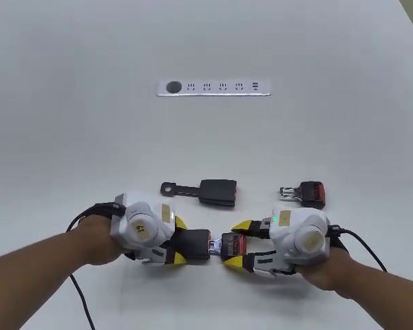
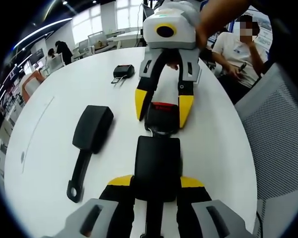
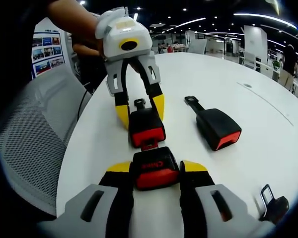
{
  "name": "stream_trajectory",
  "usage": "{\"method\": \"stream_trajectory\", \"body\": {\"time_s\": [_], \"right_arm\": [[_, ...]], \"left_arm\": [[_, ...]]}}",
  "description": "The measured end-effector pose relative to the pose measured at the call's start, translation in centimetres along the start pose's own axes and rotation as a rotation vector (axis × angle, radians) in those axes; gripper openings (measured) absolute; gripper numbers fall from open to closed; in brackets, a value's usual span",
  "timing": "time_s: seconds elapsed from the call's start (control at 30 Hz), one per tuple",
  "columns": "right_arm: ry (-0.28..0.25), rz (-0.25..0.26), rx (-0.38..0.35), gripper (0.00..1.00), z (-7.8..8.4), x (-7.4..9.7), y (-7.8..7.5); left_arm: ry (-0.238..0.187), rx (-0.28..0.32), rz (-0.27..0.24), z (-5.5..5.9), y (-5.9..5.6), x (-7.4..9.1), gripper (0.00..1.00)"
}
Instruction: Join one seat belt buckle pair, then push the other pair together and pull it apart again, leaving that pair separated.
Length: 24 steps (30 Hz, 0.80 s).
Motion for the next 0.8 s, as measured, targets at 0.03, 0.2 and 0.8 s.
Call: {"method": "stream_trajectory", "body": {"time_s": [0.03,0.2,0.8], "right_arm": [[0.002,-0.001,0.003,0.34,0.1,-0.1,-0.1],[0.000,-0.003,0.000,0.33,0.0,-0.5,-0.1],[0.009,0.002,0.009,0.33,-0.8,-0.9,0.4]], "left_arm": [[0.003,-0.005,0.003,0.0,0.0,0.0,0.32],[-0.002,-0.010,0.007,-0.1,0.0,0.0,0.32],[-0.005,-0.018,0.016,0.0,0.0,-0.2,0.33]]}}
Point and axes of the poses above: the centre of the closed fingertips' face, and the gripper's own axes: x roughly backward along the fingers, y roughly to its left, z roughly out of its underside, the point moved 5 cm from there along x, roughly backward along the fingers, and after that the axes turned 5 degrees about -z, right-handed, at the moved point
